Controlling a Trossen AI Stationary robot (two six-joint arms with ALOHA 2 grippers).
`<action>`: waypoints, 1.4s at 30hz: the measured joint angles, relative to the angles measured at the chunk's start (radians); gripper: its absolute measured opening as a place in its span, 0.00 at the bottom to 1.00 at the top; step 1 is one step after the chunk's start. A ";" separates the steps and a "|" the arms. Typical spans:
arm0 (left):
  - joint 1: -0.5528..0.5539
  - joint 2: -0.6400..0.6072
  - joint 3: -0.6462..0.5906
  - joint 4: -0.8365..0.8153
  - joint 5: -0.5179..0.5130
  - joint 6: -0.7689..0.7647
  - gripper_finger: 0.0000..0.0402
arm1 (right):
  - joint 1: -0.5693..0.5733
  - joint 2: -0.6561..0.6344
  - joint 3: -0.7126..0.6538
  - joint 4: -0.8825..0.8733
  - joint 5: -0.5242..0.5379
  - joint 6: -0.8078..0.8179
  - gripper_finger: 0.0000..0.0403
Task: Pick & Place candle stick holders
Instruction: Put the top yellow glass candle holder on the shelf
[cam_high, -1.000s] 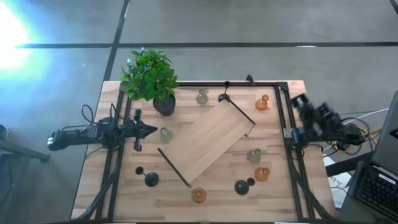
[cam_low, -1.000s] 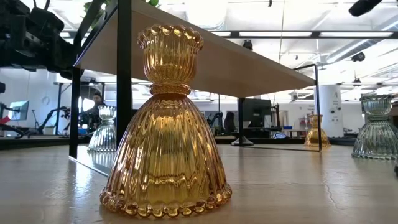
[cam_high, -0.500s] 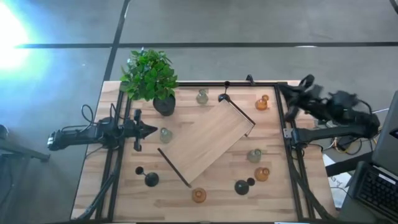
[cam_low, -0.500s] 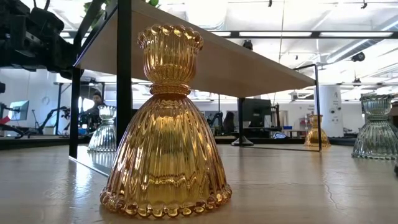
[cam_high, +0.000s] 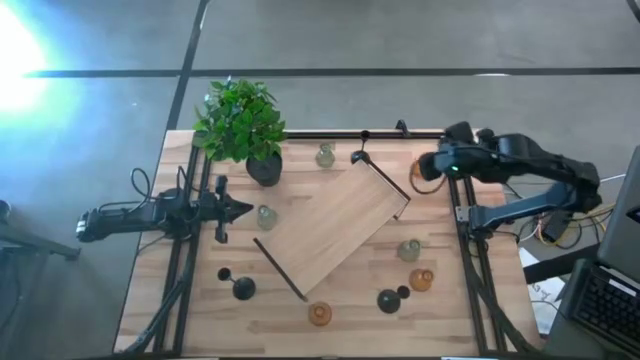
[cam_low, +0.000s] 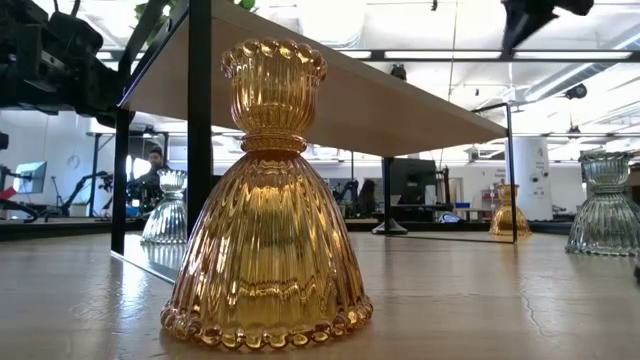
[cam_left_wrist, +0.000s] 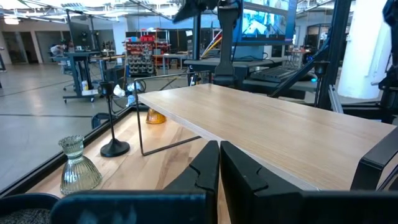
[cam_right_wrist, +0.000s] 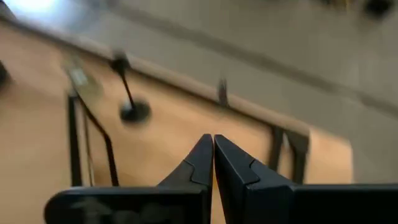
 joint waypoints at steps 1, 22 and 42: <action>0.000 0.000 0.000 0.000 0.000 0.000 0.05 | -0.031 0.022 0.013 -0.039 -0.051 0.007 0.02; 0.000 0.000 0.000 0.000 0.000 0.000 0.05 | -0.655 -0.037 -0.346 0.348 -0.632 -0.407 0.02; 0.000 0.000 0.000 0.000 0.000 0.000 0.05 | -0.656 0.301 -0.274 0.404 -0.556 -0.567 0.34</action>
